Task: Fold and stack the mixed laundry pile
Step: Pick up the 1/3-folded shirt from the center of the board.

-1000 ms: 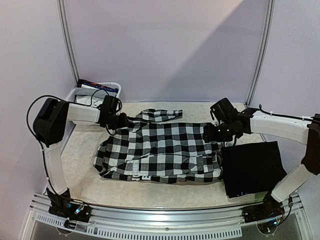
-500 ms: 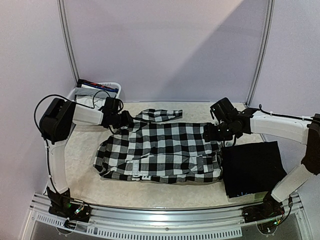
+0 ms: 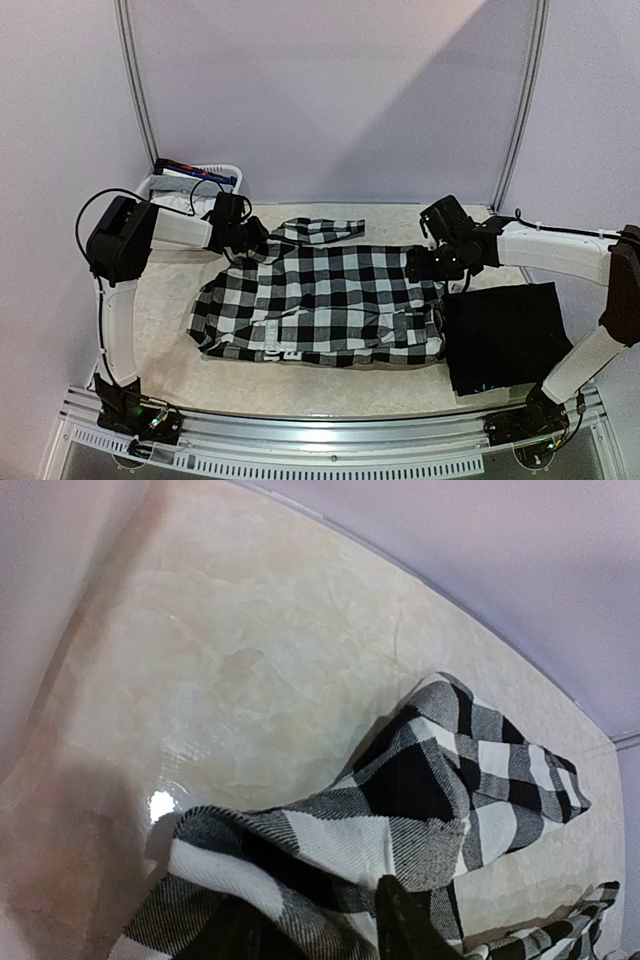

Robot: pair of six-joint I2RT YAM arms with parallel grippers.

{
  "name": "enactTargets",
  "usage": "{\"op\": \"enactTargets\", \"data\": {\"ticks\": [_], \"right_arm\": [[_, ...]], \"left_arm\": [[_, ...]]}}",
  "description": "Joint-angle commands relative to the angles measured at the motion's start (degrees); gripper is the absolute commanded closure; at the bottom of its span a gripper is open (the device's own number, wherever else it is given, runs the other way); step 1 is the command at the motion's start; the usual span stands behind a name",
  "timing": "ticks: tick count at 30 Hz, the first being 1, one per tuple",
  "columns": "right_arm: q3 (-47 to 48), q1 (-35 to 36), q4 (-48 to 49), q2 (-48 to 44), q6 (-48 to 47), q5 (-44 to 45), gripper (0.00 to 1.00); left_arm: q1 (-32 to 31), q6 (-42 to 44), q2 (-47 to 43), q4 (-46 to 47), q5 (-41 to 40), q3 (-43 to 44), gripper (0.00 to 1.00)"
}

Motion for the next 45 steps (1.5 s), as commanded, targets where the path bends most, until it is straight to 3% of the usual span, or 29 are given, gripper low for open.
{"op": "enactTargets", "data": {"ticks": [1, 6, 8, 19, 26, 45], "right_arm": [[0.20, -3.99, 3.53, 1.89, 1.01, -3.90, 0.23], [5.77, -7.74, 4.35, 7.11, 2.31, -7.03, 0.23], [8.86, -9.33, 4.04, 10.00, 2.46, -8.50, 0.24], [25.11, -13.45, 2.76, 26.77, 5.66, -13.95, 0.28], [33.67, -14.52, -1.75, 35.46, 8.02, -11.30, 0.25], [42.97, -14.71, -5.56, 41.92, 13.36, -6.20, 0.21]], "left_arm": [[0.96, -3.15, 1.84, -1.31, -2.62, 0.67, 0.66], [0.27, -2.98, 1.18, -0.58, -2.65, -0.19, 0.94], [-0.07, -2.81, 0.76, -0.83, -2.84, -0.31, 1.00], [-1.96, -0.06, -3.16, -1.89, -6.61, -2.87, 1.00], [-3.82, 1.76, -4.51, -2.79, -9.05, -3.60, 1.00], [-5.90, 3.83, -5.10, -2.58, -11.33, -5.56, 1.00]]}}
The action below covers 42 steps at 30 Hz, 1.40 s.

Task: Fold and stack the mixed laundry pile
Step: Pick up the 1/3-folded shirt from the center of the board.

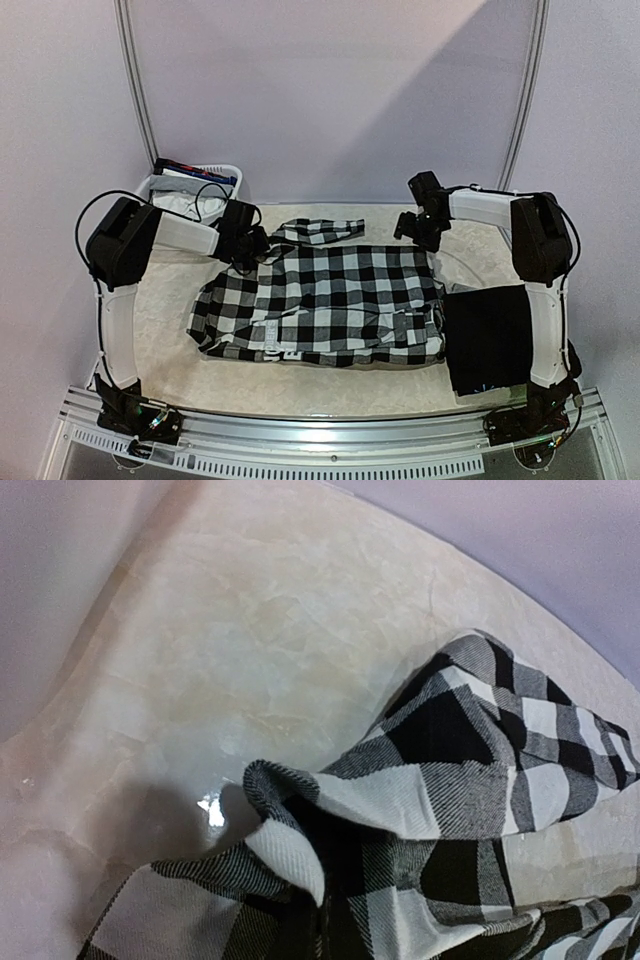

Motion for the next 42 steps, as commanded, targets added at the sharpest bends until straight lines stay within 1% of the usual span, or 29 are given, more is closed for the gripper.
{"op": "enactTargets", "data": {"ticks": [1, 3, 4, 10, 13, 15, 20, 22, 24, 27, 29, 31, 32, 42], "right_arm": [[5.28, -0.30, -3.55, 3.82, 0.81, 2.53, 0.22], [5.81, -0.31, -4.31, 5.25, 0.82, 2.46, 0.24], [5.63, -0.30, -4.27, 5.64, 1.06, 1.88, 0.26], [4.54, -0.28, -4.42, 5.14, 0.85, 1.86, 0.33], [3.89, -0.28, -4.71, 4.77, 0.41, 1.74, 0.37], [2.89, -0.29, -4.44, 4.60, 0.17, 0.83, 0.42], [0.31, -0.27, -3.14, 3.36, 0.20, 0.44, 0.58], [-0.11, -0.27, -2.93, 3.13, 0.08, -0.17, 0.60], [-0.68, -0.27, -2.59, 2.68, 0.15, -0.57, 0.64], [-0.97, -0.28, -2.08, 1.76, 0.16, -0.26, 0.72], [-0.66, -0.34, -1.88, 1.51, 0.01, -0.38, 0.84], [-0.32, -0.30, -1.48, 1.41, -0.11, -0.77, 0.99], [-0.23, -0.27, -1.40, 1.34, -0.18, -0.81, 1.00], [-0.16, -0.27, -2.08, -1.37, -1.45, 1.08, 1.00]], "left_arm": [[-1.17, 1.52, -3.05, -0.89, -1.00, -1.60, 1.00], [-1.21, 1.69, -3.55, -0.90, -1.01, -2.09, 1.00], [-1.28, 1.77, -3.68, -0.90, -1.14, -2.21, 1.00], [-1.68, 2.15, -3.73, -0.98, -1.09, -2.16, 1.00], [-1.75, 2.15, -3.86, -1.03, -0.99, -2.12, 1.00], [-1.81, 2.23, -3.88, -1.16, -0.93, -2.03, 1.00], [-1.99, 2.26, -4.06, -1.16, -1.05, -2.36, 1.00], [-1.97, 2.24, -4.12, -1.16, -0.92, -2.38, 1.00], [-2.09, 2.15, -4.23, -1.16, -0.96, -2.51, 1.00], [-2.18, 2.28, -4.72, -1.16, -1.28, -2.64, 1.00], [-2.18, 2.40, -5.23, -1.25, -1.52, -2.72, 1.00], [-2.32, 2.49, -5.66, -1.40, -1.54, -2.73, 1.00], [-2.28, 2.48, -5.81, -1.50, -1.65, -2.73, 1.00], [-2.45, 2.76, -8.19, -2.57, -2.09, -3.17, 1.00]]}}
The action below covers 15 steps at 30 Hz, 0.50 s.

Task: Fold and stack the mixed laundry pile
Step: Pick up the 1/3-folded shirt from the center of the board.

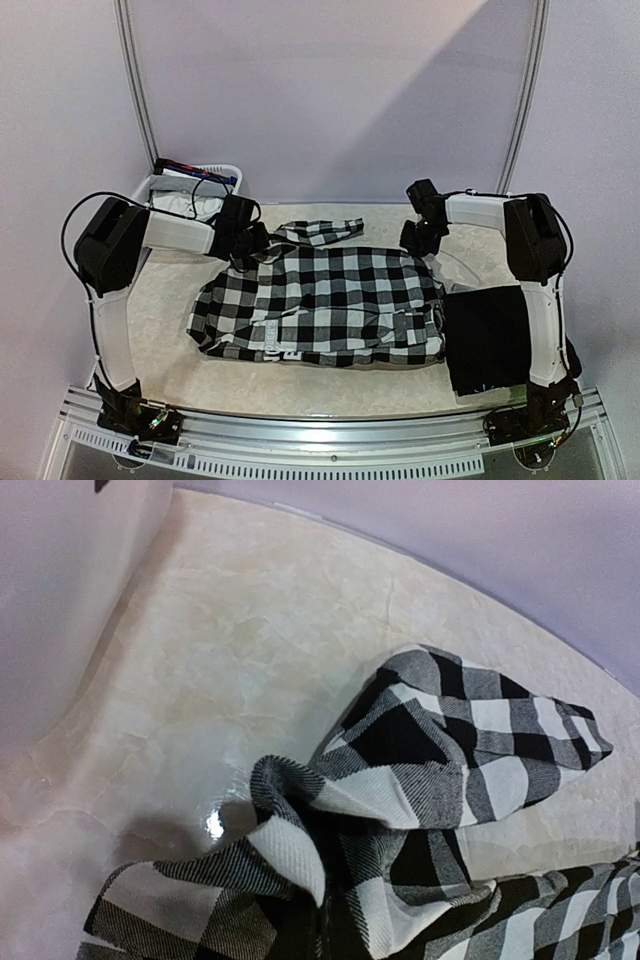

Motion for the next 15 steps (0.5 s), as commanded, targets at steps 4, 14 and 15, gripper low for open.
{"op": "enactTargets", "data": {"ticks": [4, 14, 15], "right_arm": [[-0.44, -0.14, -2.05, -6.27, -2.19, 2.79, 1.00], [-8.57, 1.31, -2.73, -13.36, -4.46, 5.15, 1.00], [-9.55, 1.55, -2.63, -13.94, -4.60, 5.56, 1.00]], "left_arm": [[-1.05, 1.03, -4.74, -2.46, -0.91, -0.88, 1.00], [-2.87, 1.96, -12.63, -4.94, -2.34, -6.42, 1.00], [-3.09, 2.05, -13.62, -4.99, -2.63, -7.13, 1.00]]}}
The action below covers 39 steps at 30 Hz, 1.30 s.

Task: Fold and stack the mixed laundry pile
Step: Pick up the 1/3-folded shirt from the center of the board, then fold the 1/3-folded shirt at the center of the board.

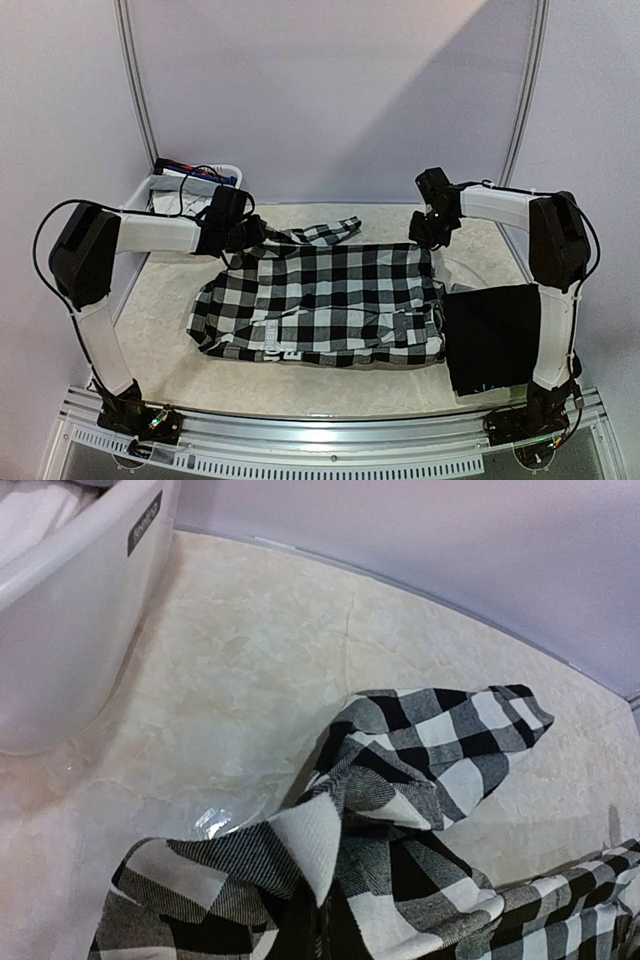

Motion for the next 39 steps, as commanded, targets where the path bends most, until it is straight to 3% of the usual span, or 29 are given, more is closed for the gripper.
{"op": "enactTargets", "data": {"ticks": [1, 10, 28, 39], "right_arm": [[-4.51, 1.35, -1.37, -4.44, -1.51, 3.17, 1.00], [-10.39, 4.00, -1.58, -9.93, -2.14, 4.79, 1.00], [-21.77, 9.79, -2.18, -17.75, -0.80, 8.52, 1.00], [-25.50, 11.79, -1.14, -17.24, -0.08, 8.00, 1.00]], "left_arm": [[-1.88, 1.36, -4.62, -3.07, -1.81, -3.50, 1.00], [-4.83, 1.69, -12.62, -7.49, -5.76, -9.65, 1.00], [-9.41, -0.85, -20.18, -13.75, -9.87, -17.09, 1.00], [-11.50, -2.94, -21.66, -15.53, -10.47, -21.35, 1.00]]}}
